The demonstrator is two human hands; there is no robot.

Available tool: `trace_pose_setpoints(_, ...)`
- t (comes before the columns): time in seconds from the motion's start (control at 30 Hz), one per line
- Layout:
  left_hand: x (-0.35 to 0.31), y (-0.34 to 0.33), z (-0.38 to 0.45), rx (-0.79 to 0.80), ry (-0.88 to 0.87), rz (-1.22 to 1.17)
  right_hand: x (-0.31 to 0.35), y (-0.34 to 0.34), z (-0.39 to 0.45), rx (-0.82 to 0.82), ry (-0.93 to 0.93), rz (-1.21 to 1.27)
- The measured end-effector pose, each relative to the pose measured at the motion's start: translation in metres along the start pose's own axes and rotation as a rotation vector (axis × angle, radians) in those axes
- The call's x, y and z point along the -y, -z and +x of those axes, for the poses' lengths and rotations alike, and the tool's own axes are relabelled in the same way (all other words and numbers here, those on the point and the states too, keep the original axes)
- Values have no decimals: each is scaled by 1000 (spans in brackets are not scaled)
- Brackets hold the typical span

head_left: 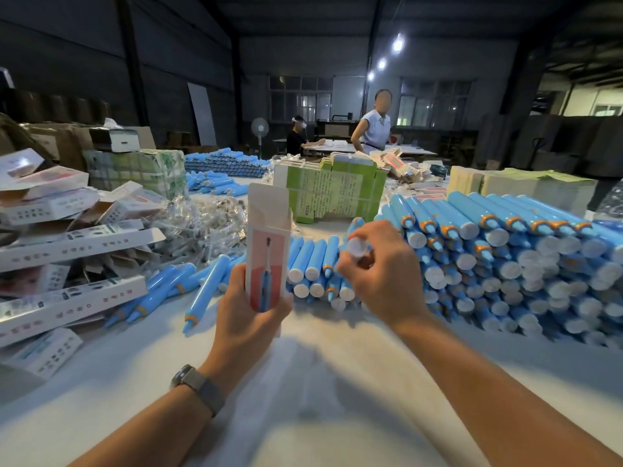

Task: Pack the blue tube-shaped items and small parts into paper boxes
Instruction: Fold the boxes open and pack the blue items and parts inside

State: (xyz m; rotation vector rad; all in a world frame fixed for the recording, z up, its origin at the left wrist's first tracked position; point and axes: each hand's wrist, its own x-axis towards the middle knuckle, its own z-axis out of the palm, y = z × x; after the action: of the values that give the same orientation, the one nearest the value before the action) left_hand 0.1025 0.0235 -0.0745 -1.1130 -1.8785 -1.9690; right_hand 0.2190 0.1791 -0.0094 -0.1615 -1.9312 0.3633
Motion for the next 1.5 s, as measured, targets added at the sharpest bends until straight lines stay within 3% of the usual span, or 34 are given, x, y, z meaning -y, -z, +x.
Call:
trace_pose_setpoints(0.07,0,0,-1,3,-6,10,12,15,13,-114,-282,248)
trace_pose_setpoints(0.2,0,0,0,-11,-2,45,19,27,25,-148,-784,887)
trace_pose_setpoints(0.3,0,-1,-1,12,-45,129,30,26,19,35,-1058,1423)
trace_pose_setpoints(0.4,0,-2,-3,9,-75,224,40,26,19,233,-1133,1672)
trace_pose_setpoints(0.47,0,-3,-4,-12,-80,285,44,27,24,231,-1092,1578)
trace_pose_setpoints(0.63,-1,-7,-8,26,-50,375,41,26,25,68,-694,895)
trace_pose_setpoints(0.77,-2,-8,-10,26,-56,446,44,23,22,-5,-499,817)
trace_pose_setpoints(0.97,-1,-8,-8,33,-51,469,41,19,24,6,-314,356)
trace_pose_setpoints(1.1,0,-7,-8,44,-42,471,40,24,34,43,-201,401)
trace_pose_setpoints(1.23,1,-7,-8,68,-63,486,38,25,42,181,-161,279)
trace_pose_setpoints(1.5,5,-4,-5,-3,0,408,33,0,21,81,-116,250)
